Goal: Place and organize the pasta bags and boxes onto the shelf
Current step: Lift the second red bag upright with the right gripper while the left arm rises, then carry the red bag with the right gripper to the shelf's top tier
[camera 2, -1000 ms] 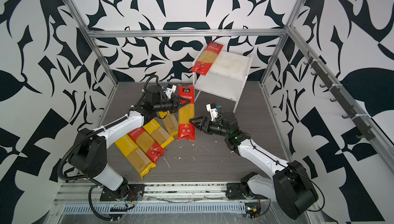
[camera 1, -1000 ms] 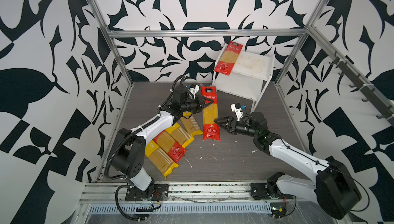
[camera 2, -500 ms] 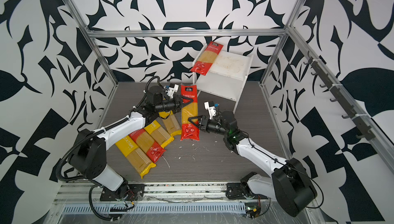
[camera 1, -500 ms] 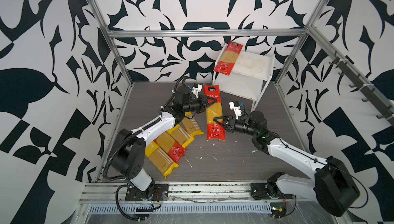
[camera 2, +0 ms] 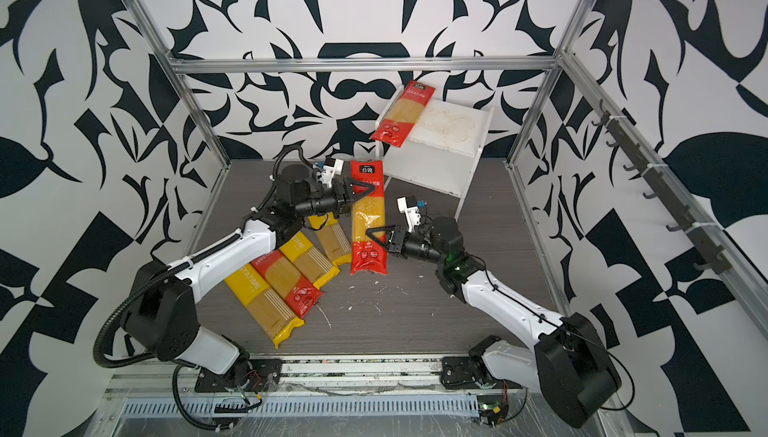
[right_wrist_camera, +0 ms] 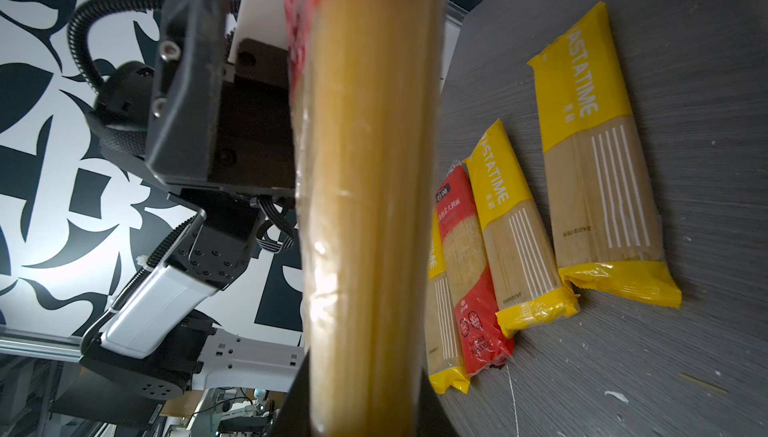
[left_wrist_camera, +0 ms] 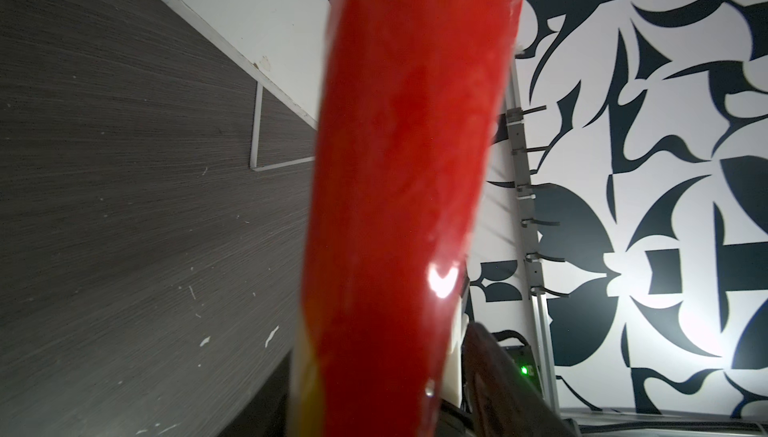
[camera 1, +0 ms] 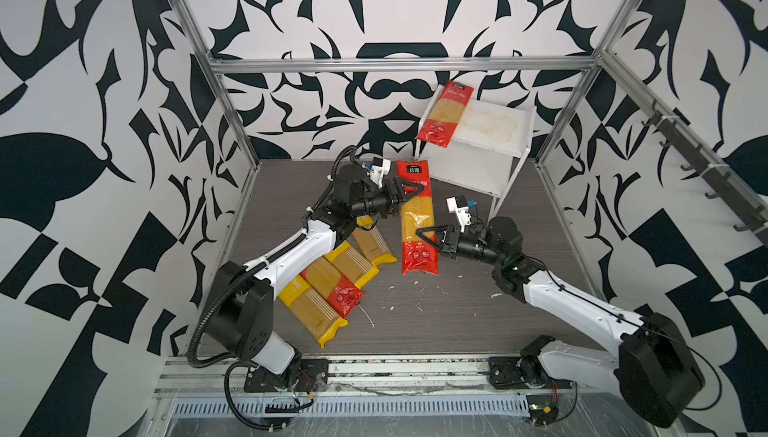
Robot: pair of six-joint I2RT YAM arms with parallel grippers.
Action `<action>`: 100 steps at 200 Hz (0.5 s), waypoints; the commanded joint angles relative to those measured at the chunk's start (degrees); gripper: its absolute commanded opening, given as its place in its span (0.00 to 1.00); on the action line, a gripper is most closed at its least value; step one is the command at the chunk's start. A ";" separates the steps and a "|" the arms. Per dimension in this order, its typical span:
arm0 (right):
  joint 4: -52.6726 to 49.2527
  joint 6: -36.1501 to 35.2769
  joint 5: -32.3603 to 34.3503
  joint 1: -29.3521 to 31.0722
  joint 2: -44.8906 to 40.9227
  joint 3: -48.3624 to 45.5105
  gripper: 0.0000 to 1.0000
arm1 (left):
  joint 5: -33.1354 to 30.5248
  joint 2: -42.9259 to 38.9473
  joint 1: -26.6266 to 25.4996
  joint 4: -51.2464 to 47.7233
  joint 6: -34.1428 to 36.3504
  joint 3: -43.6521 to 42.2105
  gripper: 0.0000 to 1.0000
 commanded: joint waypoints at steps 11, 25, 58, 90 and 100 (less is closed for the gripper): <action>0.97 -1.19 1.34 -0.45 -3.63 6.59 0.07 | 2.28 -6.41 2.57 4.28 -0.77 -0.88 0.66; -1.52 -1.70 1.63 -0.56 -4.55 8.70 0.06 | 2.42 -8.13 3.61 3.65 -0.38 -1.72 0.69; -9.25 -4.23 1.36 -0.71 -5.79 15.59 0.04 | 2.52 -12.22 6.76 2.24 0.02 -4.09 0.71; -17.62 -6.91 1.58 -1.88 -5.86 23.70 0.03 | 2.85 -14.14 9.38 0.75 0.71 -5.60 0.71; -19.27 -7.31 1.32 -2.59 -5.22 26.49 0.03 | 2.83 -16.05 9.99 0.52 0.83 -6.01 0.71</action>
